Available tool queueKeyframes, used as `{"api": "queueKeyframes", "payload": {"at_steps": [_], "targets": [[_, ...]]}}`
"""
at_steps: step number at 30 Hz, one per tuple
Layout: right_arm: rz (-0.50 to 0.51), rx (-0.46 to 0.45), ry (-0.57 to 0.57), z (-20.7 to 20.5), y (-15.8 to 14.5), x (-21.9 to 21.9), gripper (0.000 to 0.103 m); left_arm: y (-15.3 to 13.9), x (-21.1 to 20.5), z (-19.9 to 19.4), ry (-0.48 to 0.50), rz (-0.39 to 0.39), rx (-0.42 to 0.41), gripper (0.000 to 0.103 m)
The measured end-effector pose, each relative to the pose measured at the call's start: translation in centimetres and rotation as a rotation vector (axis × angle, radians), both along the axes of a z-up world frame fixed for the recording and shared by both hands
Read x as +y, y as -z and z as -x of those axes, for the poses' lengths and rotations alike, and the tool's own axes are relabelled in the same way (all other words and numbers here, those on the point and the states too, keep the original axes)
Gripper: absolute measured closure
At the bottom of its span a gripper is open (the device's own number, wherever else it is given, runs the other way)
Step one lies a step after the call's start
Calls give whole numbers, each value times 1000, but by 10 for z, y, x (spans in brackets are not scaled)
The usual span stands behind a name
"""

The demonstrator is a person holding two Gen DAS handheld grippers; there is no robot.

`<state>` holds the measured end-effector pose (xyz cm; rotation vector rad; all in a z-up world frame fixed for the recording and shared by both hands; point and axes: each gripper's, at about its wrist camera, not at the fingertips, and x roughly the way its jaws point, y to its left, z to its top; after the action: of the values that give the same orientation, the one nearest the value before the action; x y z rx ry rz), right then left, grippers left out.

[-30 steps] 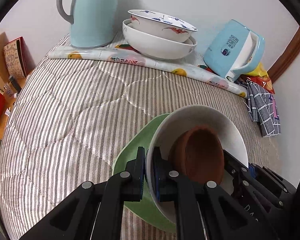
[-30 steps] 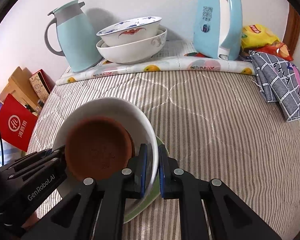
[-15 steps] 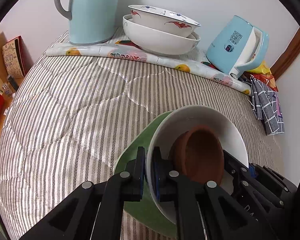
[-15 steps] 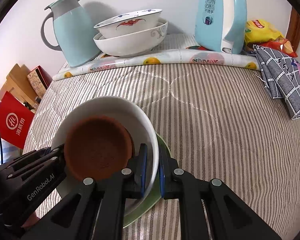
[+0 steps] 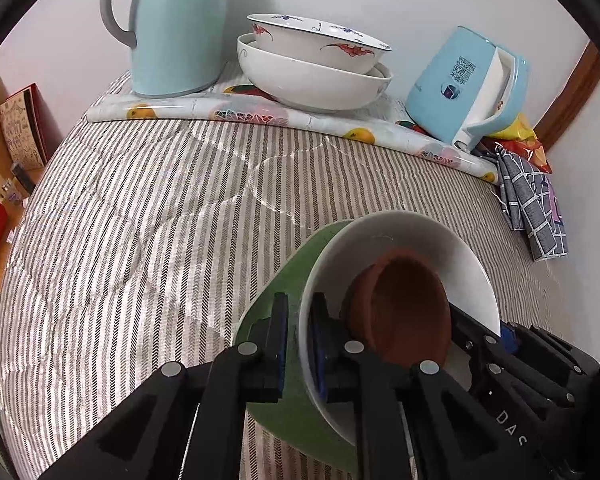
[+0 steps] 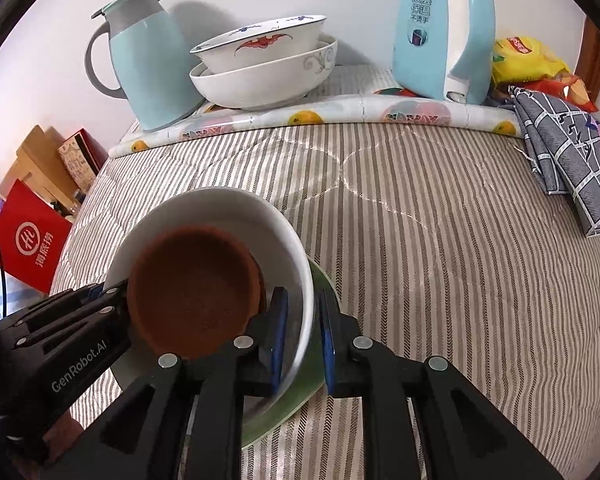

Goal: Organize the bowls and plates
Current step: 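Open both grippers to release the white bowl and pull back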

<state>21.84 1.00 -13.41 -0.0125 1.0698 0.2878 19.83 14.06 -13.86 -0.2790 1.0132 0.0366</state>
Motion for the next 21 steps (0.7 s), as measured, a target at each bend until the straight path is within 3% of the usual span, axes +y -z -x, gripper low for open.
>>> {"api": "queueKeyframes", "payload": {"at_steps": [9, 12, 21], "targets": [[-33, 5, 1, 8, -8, -8, 80, -7, 2, 8, -18, -24, 9, 80], [-13, -19, 10, 15, -14, -12, 68, -14, 2, 16, -29, -25, -1, 80], [-41, -73, 9, 49, -43, -37, 68, -45, -12, 51, -37, -55, -56, 80]]}}
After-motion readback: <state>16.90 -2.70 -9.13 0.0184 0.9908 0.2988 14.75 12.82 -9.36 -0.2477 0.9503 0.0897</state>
